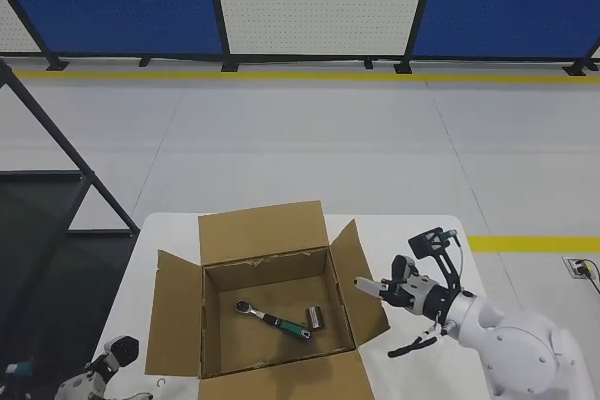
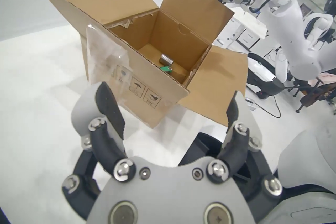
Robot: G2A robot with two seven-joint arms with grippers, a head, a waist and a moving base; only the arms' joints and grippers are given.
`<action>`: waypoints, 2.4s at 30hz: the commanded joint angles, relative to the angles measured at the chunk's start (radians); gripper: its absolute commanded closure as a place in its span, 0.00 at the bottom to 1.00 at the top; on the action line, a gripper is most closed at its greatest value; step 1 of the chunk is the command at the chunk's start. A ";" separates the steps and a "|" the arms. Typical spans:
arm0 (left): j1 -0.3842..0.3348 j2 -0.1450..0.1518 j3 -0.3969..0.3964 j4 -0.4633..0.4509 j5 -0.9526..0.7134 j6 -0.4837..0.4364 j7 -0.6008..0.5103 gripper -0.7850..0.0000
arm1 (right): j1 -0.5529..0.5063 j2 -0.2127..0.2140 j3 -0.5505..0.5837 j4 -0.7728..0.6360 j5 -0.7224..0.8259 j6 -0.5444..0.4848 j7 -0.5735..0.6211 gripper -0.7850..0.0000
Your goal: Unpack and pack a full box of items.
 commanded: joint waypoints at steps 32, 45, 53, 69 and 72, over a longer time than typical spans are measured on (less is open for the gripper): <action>-0.075 0.028 0.131 0.160 1.019 0.027 1.087 0.00 | -0.001 0.042 0.000 0.050 0.060 -0.021 -0.052 0.00; -0.089 0.029 0.151 0.165 1.008 0.023 1.089 0.00 | -0.008 0.058 -0.002 0.051 0.075 -0.019 -0.066 0.00; -0.120 0.027 0.168 0.172 1.007 0.081 1.077 0.00 | -0.007 0.067 -0.009 0.061 0.089 -0.025 -0.068 0.00; -0.296 0.040 0.189 0.271 0.998 0.077 0.984 0.00 | -0.013 0.092 -0.024 0.081 0.250 -0.201 0.032 0.00; -0.333 0.042 0.202 0.299 0.996 0.072 0.969 0.00 | -0.018 0.097 -0.022 0.076 0.267 -0.230 0.050 0.00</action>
